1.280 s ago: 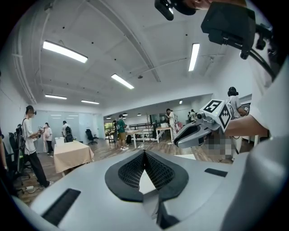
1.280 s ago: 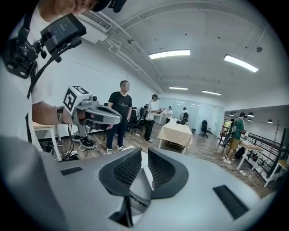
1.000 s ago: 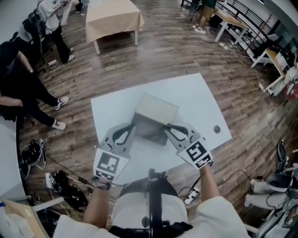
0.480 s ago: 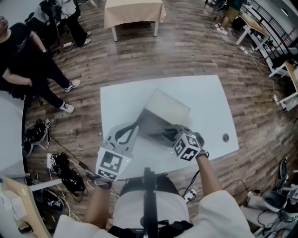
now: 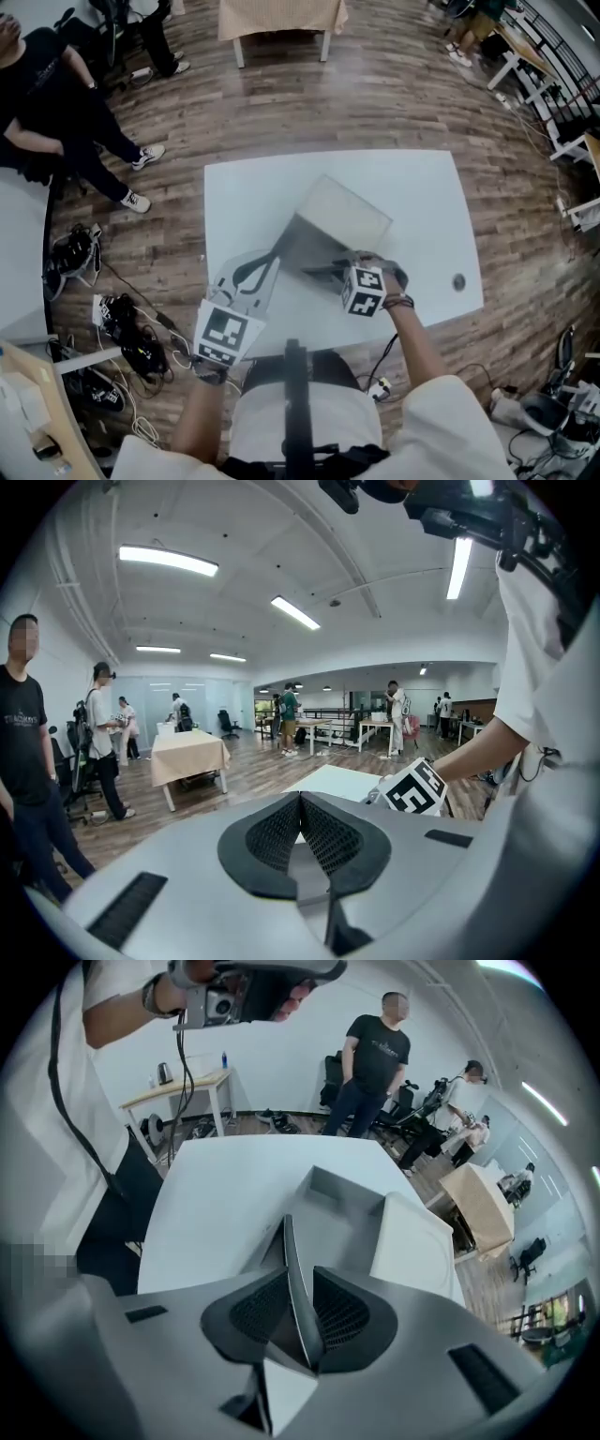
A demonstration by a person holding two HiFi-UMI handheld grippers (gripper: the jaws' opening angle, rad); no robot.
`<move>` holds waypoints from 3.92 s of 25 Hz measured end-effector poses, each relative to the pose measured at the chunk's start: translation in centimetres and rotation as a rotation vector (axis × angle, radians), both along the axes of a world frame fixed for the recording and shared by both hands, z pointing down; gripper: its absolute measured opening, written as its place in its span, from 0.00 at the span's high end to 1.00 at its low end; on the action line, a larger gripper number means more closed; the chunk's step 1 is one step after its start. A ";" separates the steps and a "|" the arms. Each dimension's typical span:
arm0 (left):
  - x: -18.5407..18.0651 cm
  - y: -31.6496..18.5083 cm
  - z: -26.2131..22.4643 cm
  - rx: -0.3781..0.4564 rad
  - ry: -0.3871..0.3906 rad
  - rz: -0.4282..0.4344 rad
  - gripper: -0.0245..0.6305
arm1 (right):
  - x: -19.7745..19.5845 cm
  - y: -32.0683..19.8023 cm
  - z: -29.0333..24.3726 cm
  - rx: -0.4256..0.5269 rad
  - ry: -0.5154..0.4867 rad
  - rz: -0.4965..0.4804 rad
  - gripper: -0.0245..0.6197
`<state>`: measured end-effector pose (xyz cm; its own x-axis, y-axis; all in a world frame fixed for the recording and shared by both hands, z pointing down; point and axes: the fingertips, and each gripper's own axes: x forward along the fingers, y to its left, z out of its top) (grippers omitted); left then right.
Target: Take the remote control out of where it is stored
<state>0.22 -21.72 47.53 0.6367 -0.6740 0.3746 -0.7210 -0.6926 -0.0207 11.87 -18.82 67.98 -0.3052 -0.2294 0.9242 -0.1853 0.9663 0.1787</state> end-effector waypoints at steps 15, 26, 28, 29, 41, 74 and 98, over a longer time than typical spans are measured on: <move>-0.9 -0.4 1.9 -0.048 0.025 0.003 0.96 | -0.7 -0.5 3.9 -0.078 0.186 -0.128 0.86; -0.6 -1.5 2.6 -0.064 0.025 0.012 0.96 | -0.5 -0.5 3.8 -0.147 0.196 -0.151 0.82; -0.7 -1.5 2.8 -0.067 0.023 0.013 0.96 | -0.5 -0.5 3.8 -0.143 0.197 -0.157 0.82; -0.7 -1.5 2.9 -0.068 0.022 0.013 0.96 | -0.6 -0.4 3.9 -0.142 0.198 -0.160 0.82; -1.6 -1.8 4.3 -0.095 0.002 -0.020 0.96 | -0.5 -0.2 5.5 -0.123 0.274 -0.211 0.82; -3.7 -2.8 -1.2 0.046 0.016 -0.026 0.96 | 1.4 -3.4 -7.5 0.101 -0.283 0.301 0.85; 0.9 -2.6 -14.0 0.291 0.085 0.041 0.96 | 13.2 -0.9 -30.1 0.486 -0.773 0.735 0.85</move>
